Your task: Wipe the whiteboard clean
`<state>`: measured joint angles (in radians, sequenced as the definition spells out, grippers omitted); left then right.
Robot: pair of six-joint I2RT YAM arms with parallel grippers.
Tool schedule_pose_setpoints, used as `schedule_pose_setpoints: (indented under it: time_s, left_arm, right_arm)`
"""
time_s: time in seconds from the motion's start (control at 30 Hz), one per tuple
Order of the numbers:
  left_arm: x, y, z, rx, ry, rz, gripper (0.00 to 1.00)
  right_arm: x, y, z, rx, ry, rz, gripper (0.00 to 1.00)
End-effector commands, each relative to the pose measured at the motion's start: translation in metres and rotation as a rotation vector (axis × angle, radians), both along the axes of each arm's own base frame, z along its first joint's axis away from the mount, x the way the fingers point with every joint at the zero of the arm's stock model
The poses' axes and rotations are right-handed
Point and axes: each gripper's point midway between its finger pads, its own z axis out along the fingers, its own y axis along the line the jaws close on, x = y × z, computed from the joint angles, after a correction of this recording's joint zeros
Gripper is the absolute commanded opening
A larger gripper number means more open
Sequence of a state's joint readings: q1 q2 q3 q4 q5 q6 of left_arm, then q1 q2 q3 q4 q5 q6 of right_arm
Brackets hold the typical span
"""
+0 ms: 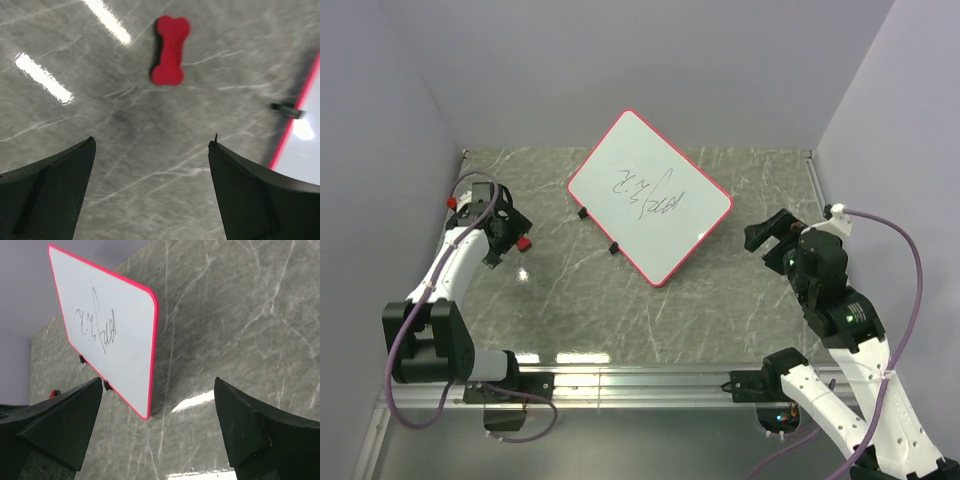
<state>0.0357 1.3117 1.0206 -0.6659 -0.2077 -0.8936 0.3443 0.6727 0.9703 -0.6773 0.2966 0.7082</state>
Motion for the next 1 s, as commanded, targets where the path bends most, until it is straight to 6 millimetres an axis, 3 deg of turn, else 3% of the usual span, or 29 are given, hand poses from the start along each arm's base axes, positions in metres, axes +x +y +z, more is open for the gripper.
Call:
schedule_pose_setpoints:
  time_s: [0.0, 0.2, 0.37, 0.47, 0.73, 0.97]
  left_arm:
    - [0.003, 0.008, 0.002, 0.090, 0.031, -0.058, 0.99]
    - [0.023, 0.002, -0.016, 0.068, 0.012, -0.087, 0.98]
    - [0.039, 0.004, -0.045, 0.077, 0.090, -0.092, 0.96]
    - [0.049, 0.005, -0.061, 0.081, 0.126, -0.100, 0.84]
    - [0.076, 0.011, -0.074, 0.094, 0.138, -0.101, 0.81]
    - [0.084, 0.019, -0.088, 0.102, 0.179, -0.100, 0.73]
  right_arm:
    - [-0.013, 0.007, -0.025, 0.000, 0.054, 0.058, 0.98]
    - [-0.018, 0.025, -0.047, 0.044, 0.095, 0.149, 0.98]
    - [-0.017, 0.025, -0.055, 0.028, 0.126, 0.146, 0.96]
    - [-0.016, 0.022, -0.056, 0.015, 0.140, 0.132, 0.95]
    - [-0.018, 0.018, -0.070, 0.019, 0.167, 0.099, 0.93]
    - [-0.018, 0.015, -0.085, 0.014, 0.205, 0.076, 0.92]
